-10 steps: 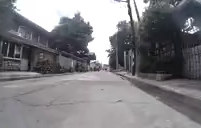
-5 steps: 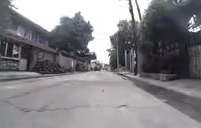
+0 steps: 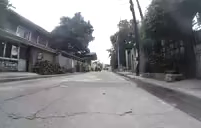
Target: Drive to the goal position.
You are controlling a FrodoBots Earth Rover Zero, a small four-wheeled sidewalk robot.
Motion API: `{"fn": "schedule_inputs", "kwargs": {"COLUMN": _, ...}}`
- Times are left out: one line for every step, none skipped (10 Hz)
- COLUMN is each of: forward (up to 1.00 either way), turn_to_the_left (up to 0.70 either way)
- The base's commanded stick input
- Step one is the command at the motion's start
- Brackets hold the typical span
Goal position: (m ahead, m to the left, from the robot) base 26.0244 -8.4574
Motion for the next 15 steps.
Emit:
{"fn": "schedule_inputs", "kwargs": {"forward": 0.50, "turn_to_the_left": 0.00}}
{"fn": "schedule_inputs", "kwargs": {"forward": 0.50, "turn_to_the_left": 0.00}}
{"fn": "schedule_inputs", "kwargs": {"forward": 0.50, "turn_to_the_left": 0.00}}
{"fn": "schedule_inputs", "kwargs": {"forward": 0.50, "turn_to_the_left": 0.00}}
{"fn": "schedule_inputs", "kwargs": {"forward": 0.50, "turn_to_the_left": 0.00}}
{"fn": "schedule_inputs", "kwargs": {"forward": 0.50, "turn_to_the_left": 0.00}}
{"fn": "schedule_inputs", "kwargs": {"forward": 0.50, "turn_to_the_left": 0.00}}
{"fn": "schedule_inputs", "kwargs": {"forward": 0.50, "turn_to_the_left": 0.00}}
{"fn": "schedule_inputs", "kwargs": {"forward": 0.50, "turn_to_the_left": 0.00}}
{"fn": "schedule_inputs", "kwargs": {"forward": 0.50, "turn_to_the_left": 0.00}}
{"fn": "schedule_inputs", "kwargs": {"forward": 0.50, "turn_to_the_left": 0.00}}
{"fn": "schedule_inputs", "kwargs": {"forward": 0.50, "turn_to_the_left": 0.00}}
{"fn": "schedule_inputs", "kwargs": {"forward": 0.50, "turn_to_the_left": 0.00}}
{"fn": "schedule_inputs", "kwargs": {"forward": 0.50, "turn_to_the_left": 0.00}}
{"fn": "schedule_inputs", "kwargs": {"forward": 0.50, "turn_to_the_left": 0.00}}
